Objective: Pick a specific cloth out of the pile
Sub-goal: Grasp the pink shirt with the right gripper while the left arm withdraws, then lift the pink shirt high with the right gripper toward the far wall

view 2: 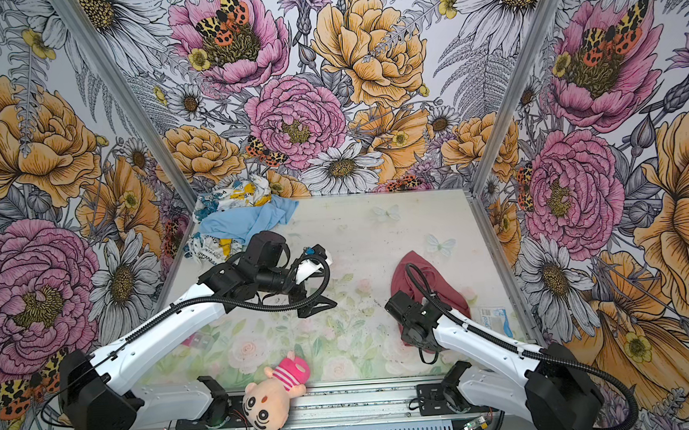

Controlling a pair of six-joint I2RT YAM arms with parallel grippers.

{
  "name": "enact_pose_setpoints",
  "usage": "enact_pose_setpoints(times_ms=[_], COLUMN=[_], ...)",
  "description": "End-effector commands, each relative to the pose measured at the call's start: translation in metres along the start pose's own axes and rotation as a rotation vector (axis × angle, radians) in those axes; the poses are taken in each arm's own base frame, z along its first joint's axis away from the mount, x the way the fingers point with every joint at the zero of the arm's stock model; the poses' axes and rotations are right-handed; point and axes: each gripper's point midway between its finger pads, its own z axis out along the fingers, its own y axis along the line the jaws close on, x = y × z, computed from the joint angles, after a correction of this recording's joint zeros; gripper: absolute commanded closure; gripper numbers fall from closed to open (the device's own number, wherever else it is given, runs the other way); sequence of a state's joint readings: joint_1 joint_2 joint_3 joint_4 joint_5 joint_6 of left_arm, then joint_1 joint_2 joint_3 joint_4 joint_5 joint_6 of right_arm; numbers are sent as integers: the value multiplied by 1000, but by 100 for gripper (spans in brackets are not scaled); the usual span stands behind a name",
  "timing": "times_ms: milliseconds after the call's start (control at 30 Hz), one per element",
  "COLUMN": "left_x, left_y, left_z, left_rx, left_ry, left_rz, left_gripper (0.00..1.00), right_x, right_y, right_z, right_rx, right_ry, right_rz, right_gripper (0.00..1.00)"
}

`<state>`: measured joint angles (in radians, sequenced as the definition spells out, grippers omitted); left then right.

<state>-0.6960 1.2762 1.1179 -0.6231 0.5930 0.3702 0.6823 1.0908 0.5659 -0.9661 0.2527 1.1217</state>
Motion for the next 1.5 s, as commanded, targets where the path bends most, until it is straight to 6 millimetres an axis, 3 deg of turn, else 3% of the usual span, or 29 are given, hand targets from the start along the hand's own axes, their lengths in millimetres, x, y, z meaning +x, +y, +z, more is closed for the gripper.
enact_pose_setpoints(times_ms=[0,100,200,267,333,400,533,667,900,1067,1167,1267,1333,1467], left_x=[-9,-8,-8,-7,-8,-10,-15,-19,-22,-21,-21,-21,-21,-21], left_y=[3,5,5,6,5,4,-7,-13,-15,-10,-9,-8,-6,0], left_z=[-5,-4,-4,-4,-5,-7,-7,-14,-20,-20,-22,-23,-24,-25], left_rx=[-23,-31,-34,-38,-39,-39,-13,-14,-20,-30,-37,-43,-49,-66], left_ry=[-31,-26,-26,-24,-26,-32,-43,-64,-89,-85,-87,-90,-92,-89], left_rz=[25,23,24,22,21,22,26,43,58,47,46,48,47,39], left_gripper=[1,1,1,1,1,1,1,1,1,1,1,1,1,1], right_x=[-10,-12,-11,-10,-13,-20,-28,-32,-25,-22,-20,-25,-31,-57], right_y=[11,12,9,7,2,-6,-28,-59,-59,-60,-54,-49,-47,-39], right_z=[-5,-5,-5,-6,-9,-14,-14,-20,-11,-5,3,5,4,-15], right_rx=[-35,-44,-48,-69,-92,-114,-107,39,68,89,79,80,83,41], right_ry=[-16,-21,-22,-36,-75,-117,-127,-102,-9,11,34,36,31,-48], right_rz=[-11,-6,7,54,122,205,374,413,441,430,416,385,365,331], right_gripper=[83,100,100,63,58,47,44,37,37,42,50,67,98,100])
